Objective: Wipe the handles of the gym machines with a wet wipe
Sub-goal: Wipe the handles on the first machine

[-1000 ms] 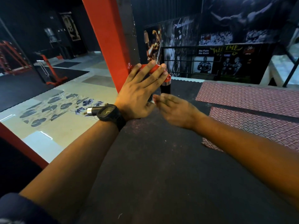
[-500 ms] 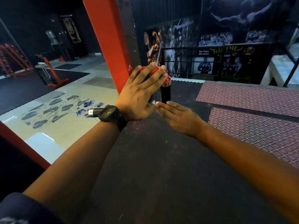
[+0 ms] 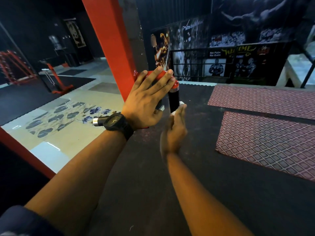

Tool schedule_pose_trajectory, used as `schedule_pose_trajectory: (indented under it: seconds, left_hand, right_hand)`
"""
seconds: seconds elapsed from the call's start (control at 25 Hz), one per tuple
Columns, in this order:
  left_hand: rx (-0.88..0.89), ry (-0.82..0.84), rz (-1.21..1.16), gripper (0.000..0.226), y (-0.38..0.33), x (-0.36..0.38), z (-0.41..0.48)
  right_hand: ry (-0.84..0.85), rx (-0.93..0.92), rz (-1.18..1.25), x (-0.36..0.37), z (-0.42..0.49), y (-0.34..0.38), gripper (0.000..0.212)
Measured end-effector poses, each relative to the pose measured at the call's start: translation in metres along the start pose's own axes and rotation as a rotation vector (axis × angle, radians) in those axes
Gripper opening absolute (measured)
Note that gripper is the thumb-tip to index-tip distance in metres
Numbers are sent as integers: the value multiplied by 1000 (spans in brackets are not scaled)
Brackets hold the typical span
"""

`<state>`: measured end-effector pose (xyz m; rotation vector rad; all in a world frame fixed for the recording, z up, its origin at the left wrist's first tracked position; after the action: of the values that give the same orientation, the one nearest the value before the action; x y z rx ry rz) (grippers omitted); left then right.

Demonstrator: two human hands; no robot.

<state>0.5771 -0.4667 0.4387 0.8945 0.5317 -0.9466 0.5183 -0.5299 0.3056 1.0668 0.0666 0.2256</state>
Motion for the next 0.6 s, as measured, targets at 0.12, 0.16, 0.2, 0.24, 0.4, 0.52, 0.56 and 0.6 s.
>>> schedule_pose_trajectory:
  seconds: [0.12,0.16,0.2,0.24,0.4,0.52,0.56,0.6]
  left_hand:
    - [0,-7,-29,85,1,-3,-3]
    - [0,-5,-27,86,2,-3,-4]
    - [-2,-2,-21,88,3,-3,-4]
    - [-4,5,-21,89,4,-2,-5]
    - [-10,17,-20,89,5,-3,-8]
    - [3,3,-47,88,2,-5,-6]
    - [5,3,-58,87,0,-5,-5]
    - [4,3,-61,87,0,-5,-5]
  right_hand:
    - [29,-74,11,4,4,17,49]
    - [6,-121,-7,3,10,21,49]
    - [4,-165,-37,5,17,21,50]
    - [24,-175,-74,7,19,17,51]
    - [79,-16,-74,6,11,4,47]
    - [57,-174,-63,7,23,22,49]
    - [67,-192,-62,6,20,21,48]
    - [83,-168,-26,4,14,17,50]
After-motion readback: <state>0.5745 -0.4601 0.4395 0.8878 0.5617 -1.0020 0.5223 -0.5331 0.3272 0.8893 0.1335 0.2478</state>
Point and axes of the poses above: each hand's wrist, its own z-axis towards the middle knuckle, its own x-axis out of the palm, y = z × x, the point moved 8 cm from there along z, towards the middle knuckle, and after that the axes turned 9 degrees about -z, right-handed, at the moved point
